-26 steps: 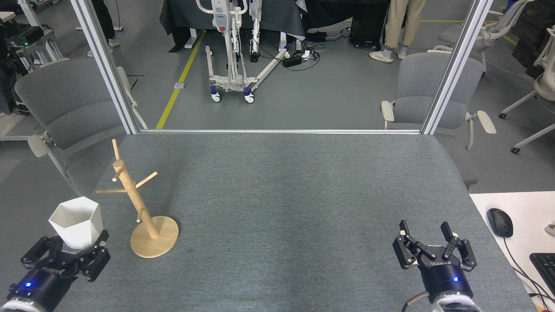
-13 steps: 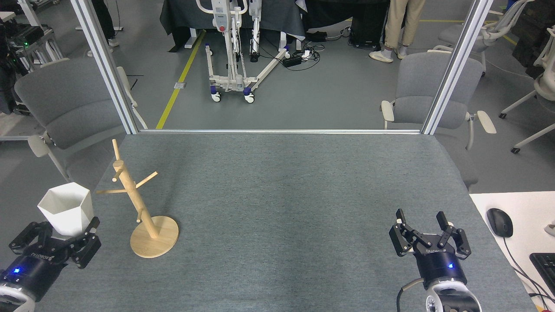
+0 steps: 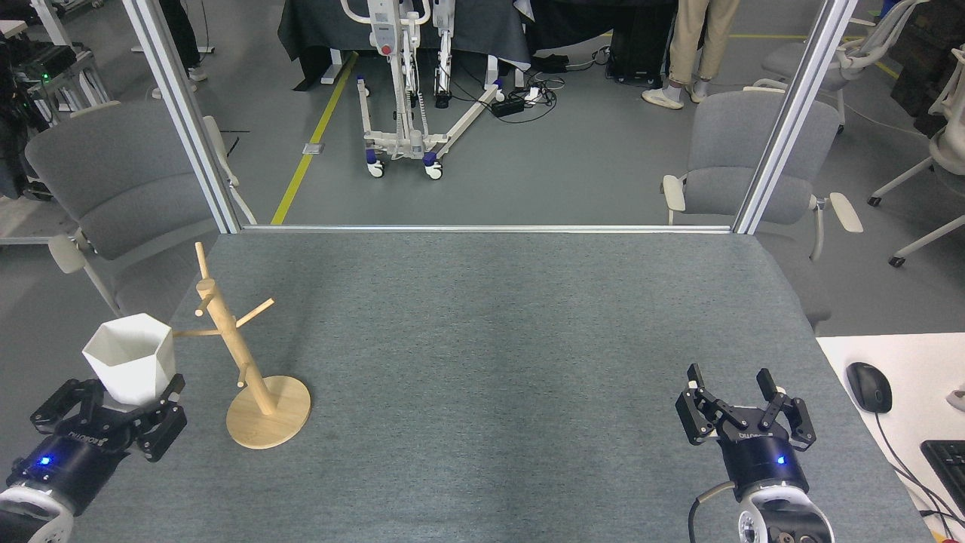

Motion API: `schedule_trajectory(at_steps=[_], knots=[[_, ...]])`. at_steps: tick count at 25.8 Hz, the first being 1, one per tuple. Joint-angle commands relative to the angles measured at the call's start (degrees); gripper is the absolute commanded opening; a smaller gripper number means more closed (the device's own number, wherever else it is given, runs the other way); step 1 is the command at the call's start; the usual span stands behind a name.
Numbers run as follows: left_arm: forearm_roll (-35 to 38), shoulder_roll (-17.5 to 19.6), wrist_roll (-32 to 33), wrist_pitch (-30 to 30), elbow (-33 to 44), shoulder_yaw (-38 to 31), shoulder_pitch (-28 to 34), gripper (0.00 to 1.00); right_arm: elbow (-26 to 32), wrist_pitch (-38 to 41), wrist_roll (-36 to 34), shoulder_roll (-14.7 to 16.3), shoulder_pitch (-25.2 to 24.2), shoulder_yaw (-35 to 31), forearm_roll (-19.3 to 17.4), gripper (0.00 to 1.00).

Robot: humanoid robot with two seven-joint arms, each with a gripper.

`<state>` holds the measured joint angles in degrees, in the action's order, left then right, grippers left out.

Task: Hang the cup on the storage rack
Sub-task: 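Move the held cup onto a peg of the wooden stand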

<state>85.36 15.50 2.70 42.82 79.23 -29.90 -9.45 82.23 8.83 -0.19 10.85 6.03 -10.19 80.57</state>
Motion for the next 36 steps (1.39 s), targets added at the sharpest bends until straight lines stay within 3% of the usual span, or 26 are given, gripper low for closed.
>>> schedule_trajectory(at_steps=[1, 32, 34, 36], knots=[[0.24, 0.15, -0.06, 0.07, 0.4, 1.33, -0.04, 0.0, -0.14, -0.04, -0.07, 0.05, -0.14, 0.08, 0.2, 0.99], [4.46, -0.2, 2.67, -0.02, -0.83, 6.78, -1.71, 0.0, -1.2, -0.04, 0.02, -0.91, 1.09, -0.27, 0.38, 0.99], [4.55, -0.2, 2.84, -0.02, -1.36, 6.87, -2.15, 0.07, -1.2, -0.04, -0.07, -0.83, 1.18, -0.27, 0.29, 0.99], [4.46, -0.29, 2.84, -0.28, -1.71, 6.87, -2.24, 0.21, -1.64, -0.13, -0.07, -1.0, 1.18, -0.36, 0.38, 0.99]])
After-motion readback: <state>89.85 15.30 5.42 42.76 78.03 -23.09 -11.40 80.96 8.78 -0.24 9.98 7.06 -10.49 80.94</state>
